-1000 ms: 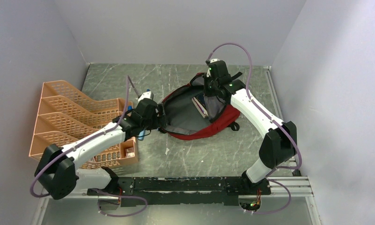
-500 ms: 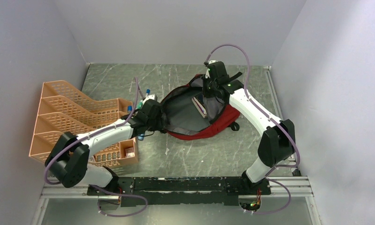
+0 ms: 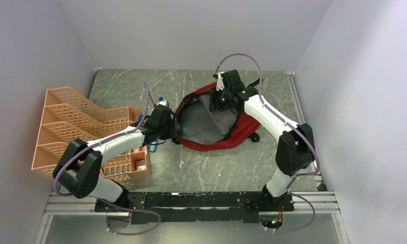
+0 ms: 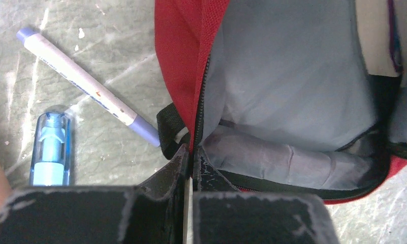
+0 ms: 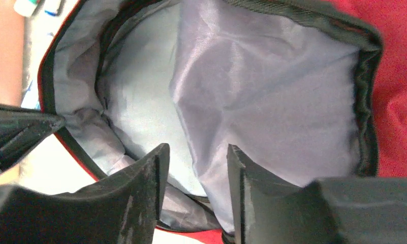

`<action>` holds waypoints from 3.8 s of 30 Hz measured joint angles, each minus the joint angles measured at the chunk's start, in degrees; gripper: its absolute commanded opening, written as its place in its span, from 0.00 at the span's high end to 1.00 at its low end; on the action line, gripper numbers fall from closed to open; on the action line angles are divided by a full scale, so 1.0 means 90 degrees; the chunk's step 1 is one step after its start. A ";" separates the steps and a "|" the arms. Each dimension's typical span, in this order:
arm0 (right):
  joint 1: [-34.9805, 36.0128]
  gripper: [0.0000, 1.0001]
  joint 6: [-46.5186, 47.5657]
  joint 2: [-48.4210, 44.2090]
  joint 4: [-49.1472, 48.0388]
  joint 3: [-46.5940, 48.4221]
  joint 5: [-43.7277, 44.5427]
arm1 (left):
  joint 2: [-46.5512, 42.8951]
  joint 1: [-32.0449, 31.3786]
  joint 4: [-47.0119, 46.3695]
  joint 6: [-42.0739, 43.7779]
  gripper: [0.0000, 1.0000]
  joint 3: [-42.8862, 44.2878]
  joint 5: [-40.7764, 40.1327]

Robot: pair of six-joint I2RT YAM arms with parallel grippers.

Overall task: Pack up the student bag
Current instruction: Zip the student bag at the center of the board.

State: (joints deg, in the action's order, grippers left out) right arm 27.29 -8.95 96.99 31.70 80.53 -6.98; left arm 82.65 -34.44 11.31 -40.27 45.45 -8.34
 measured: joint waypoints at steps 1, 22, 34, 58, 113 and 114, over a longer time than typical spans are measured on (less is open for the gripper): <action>0.0007 0.44 0.0002 0.0015 -0.0010 0.0000 -0.0087 | -0.0007 0.0007 -0.0007 0.0017 0.95 0.0017 0.0029; -0.0911 0.34 -0.0758 -0.0454 -0.0578 -0.1212 0.2011 | -0.0493 0.0032 0.0015 0.0163 0.95 0.0277 0.0818; -0.1056 0.48 -0.0991 -0.0423 -0.0903 -0.1377 0.1307 | -0.0493 0.0032 0.0012 0.0168 0.95 0.0296 0.0891; -0.1064 0.56 -0.1025 -0.0296 -0.1020 -0.1753 0.1396 | -0.0493 0.0032 0.0073 0.0216 0.95 0.0316 0.0930; 0.1345 0.53 0.0114 -0.1950 -0.2574 -0.2667 -0.0763 | -0.0493 0.0032 0.0374 0.0231 0.95 0.0520 0.0962; 0.1345 0.53 -0.0066 -0.1967 -0.2732 -0.2664 -0.0512 | -0.0493 0.0032 0.0376 0.0228 0.95 0.0520 0.0962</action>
State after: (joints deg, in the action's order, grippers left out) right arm 39.40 -9.54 79.29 7.11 56.55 -11.60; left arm 78.22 -34.15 14.70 -38.22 50.13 0.32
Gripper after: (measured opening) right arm 0.455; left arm 0.057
